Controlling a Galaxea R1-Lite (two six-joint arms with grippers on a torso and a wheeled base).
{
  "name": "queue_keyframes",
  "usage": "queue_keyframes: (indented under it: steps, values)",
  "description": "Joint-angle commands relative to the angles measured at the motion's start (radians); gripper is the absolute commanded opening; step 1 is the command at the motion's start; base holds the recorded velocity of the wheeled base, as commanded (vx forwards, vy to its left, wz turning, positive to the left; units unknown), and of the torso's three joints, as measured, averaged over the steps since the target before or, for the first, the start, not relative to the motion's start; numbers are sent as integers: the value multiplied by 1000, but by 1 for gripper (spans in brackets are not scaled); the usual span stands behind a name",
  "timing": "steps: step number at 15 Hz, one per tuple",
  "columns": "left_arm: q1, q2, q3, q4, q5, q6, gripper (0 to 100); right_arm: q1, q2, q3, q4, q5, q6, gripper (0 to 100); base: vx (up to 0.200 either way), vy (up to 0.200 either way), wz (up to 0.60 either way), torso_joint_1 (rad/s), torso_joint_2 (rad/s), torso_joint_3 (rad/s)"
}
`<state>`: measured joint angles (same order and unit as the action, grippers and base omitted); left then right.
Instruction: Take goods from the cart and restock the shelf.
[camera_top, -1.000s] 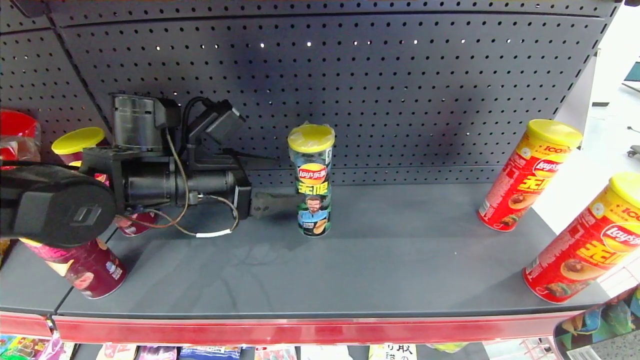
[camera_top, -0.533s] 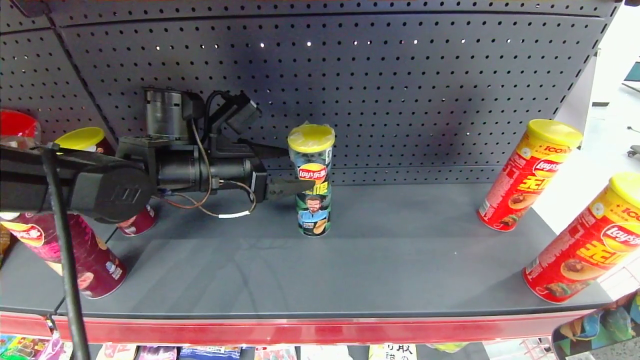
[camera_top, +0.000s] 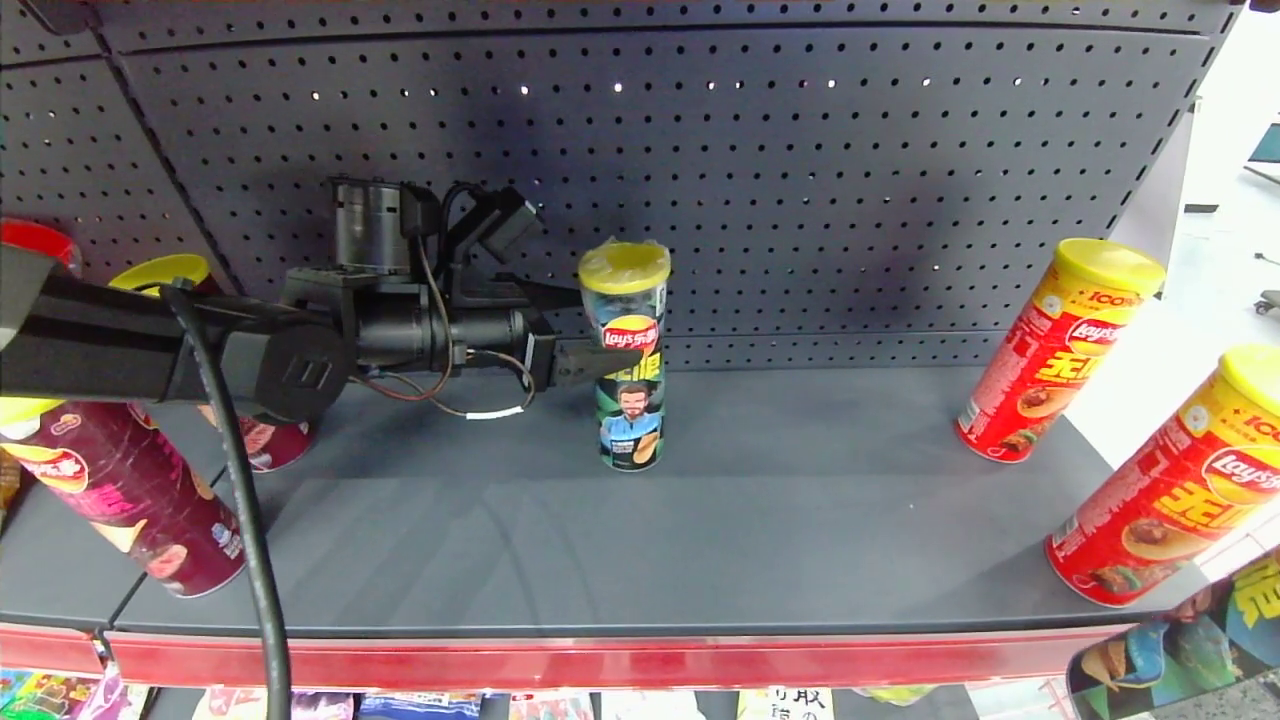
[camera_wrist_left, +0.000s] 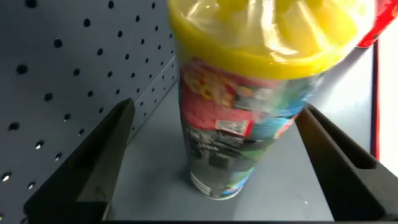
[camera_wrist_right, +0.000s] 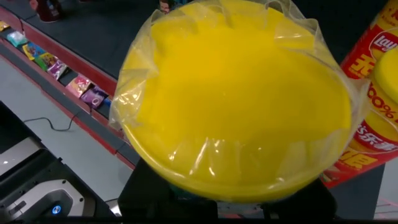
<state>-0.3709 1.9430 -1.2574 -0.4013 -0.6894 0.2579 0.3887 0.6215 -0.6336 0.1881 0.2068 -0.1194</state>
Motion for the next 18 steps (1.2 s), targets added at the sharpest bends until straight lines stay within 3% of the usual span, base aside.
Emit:
queue_keyframes:
  steps: [1, 5, 9, 15, 18]
  values:
    - [-2, 30, -31, -2, -1, 0, 100, 6, 49, -24, -2, 0, 0, 0, 0, 0, 0, 0, 0, 0]
    - [-11, 13, -25, 4, -1, -6, 100, 6, 52, -18, -4, -1, 1, 0, 0, 0, 0, 0, 0, 0]
    - [-63, -10, -16, 6, 11, -9, 100, 6, 50, -15, -4, -3, 1, 0, 0, 0, 0, 0, 0, 0]
    - [-83, 4, -22, 1, 74, -12, 100, 4, 49, -17, -4, -3, 4, 0, 0, 0, 0, 0, 0, 0]
    - [-83, 21, -34, -5, 114, -29, 100, 4, 50, -20, -4, -4, 4, 0, 0, 0, 0, 0, 0, 0]
